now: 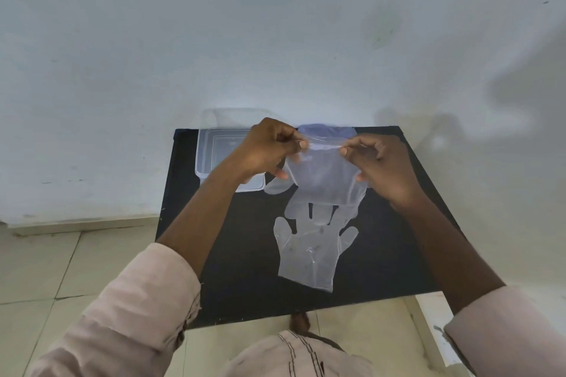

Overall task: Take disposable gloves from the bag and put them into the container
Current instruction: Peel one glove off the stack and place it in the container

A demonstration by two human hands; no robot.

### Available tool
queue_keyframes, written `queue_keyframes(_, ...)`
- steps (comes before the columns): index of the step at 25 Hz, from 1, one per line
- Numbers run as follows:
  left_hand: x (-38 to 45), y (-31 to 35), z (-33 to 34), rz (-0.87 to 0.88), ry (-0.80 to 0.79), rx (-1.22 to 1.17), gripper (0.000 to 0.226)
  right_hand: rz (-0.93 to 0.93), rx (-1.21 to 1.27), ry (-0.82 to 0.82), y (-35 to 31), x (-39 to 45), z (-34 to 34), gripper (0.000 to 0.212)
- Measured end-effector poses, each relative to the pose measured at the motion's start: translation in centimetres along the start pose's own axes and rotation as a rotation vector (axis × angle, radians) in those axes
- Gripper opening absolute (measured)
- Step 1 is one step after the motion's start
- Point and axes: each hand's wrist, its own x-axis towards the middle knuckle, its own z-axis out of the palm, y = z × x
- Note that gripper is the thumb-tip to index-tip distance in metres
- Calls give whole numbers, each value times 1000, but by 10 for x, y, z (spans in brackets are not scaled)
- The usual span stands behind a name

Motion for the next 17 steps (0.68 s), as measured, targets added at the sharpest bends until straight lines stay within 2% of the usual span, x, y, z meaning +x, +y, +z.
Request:
queue_keyframes(3, 0, 1, -4, 7, -3, -97, 13, 74, 159, 13, -4, 5, 3, 11)
queue_keyframes(9, 6, -6, 4, 34, -27, -233, 15, 118, 241, 14, -4, 15, 3, 14)
queue_keyframes(17, 44, -9, 13, 11, 95, -266, 14, 133, 313, -47, 16, 57, 3, 15)
